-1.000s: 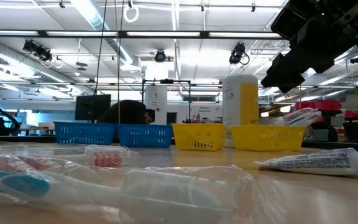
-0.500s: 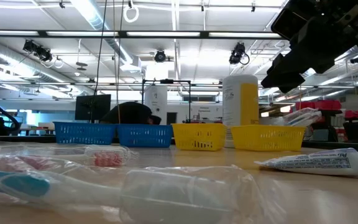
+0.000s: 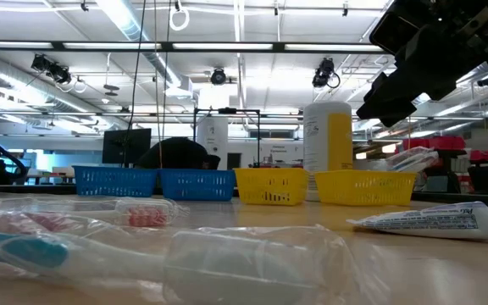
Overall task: Pick & Place Travel size toiletries
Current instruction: Put the silver nail cutter into the left blue bin
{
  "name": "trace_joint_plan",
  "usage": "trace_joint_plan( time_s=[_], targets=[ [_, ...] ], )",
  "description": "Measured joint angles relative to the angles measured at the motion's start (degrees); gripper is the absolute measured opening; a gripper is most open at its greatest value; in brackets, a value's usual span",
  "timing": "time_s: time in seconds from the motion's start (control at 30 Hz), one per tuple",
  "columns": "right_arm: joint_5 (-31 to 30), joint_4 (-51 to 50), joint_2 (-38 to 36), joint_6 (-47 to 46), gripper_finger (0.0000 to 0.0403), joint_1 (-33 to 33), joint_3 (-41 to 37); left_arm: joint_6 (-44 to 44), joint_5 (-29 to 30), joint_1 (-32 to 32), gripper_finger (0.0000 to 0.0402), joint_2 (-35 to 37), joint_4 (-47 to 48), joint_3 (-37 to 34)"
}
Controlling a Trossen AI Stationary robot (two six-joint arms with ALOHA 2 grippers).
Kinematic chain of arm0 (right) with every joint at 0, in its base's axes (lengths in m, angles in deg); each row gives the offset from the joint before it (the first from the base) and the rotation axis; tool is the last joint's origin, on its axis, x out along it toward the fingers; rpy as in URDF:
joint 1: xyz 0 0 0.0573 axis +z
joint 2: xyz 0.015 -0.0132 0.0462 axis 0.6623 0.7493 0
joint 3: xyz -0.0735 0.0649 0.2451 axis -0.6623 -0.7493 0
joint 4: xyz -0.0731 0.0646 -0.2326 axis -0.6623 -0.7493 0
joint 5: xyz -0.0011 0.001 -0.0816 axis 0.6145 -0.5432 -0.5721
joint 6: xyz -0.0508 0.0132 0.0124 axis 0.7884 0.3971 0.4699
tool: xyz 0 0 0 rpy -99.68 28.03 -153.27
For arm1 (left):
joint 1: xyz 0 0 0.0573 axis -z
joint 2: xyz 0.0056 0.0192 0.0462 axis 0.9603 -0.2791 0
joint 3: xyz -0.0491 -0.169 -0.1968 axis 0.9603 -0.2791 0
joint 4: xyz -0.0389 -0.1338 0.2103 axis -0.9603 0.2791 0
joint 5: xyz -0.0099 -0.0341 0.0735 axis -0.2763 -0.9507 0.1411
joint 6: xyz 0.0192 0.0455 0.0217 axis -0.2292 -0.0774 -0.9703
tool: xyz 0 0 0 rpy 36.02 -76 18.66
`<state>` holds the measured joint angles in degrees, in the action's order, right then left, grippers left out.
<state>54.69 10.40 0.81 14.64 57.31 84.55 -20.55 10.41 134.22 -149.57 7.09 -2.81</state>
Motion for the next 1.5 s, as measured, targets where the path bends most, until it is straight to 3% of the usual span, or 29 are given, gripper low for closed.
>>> trace_joint_plan(
  time_s=[0.37,0.67,0.97,1.27,1.5],
  targets=[
    [0.00,0.04,0.01,0.00,0.0192,0.00,0.00,4.86,4.39,0.08,0.0138,0.35,-3.09,-2.35],
    [0.00,0.04,-0.01,0.02,0.0189,0.00,0.00,14.99,5.34,-2.71,0.0055,0.24,-3.10,-2.41],
    [0.02,0.04,-0.01,0.02,0.0173,0.00,0.00,19.13,15.43,-6.97,0.0073,0.04,-2.32,-2.01],
    [0.00,0.03,0.01,0.02,0.0163,0.00,0.00,27.75,22.91,-17.28,0.0054,3.65,8.30,0.85],
    [0.00,-0.44,-0.01,0.02,0.0157,0.00,0.00,29.98,28.08,-26.13,0.0059,14.42,20.44,0.98]
  ],
)
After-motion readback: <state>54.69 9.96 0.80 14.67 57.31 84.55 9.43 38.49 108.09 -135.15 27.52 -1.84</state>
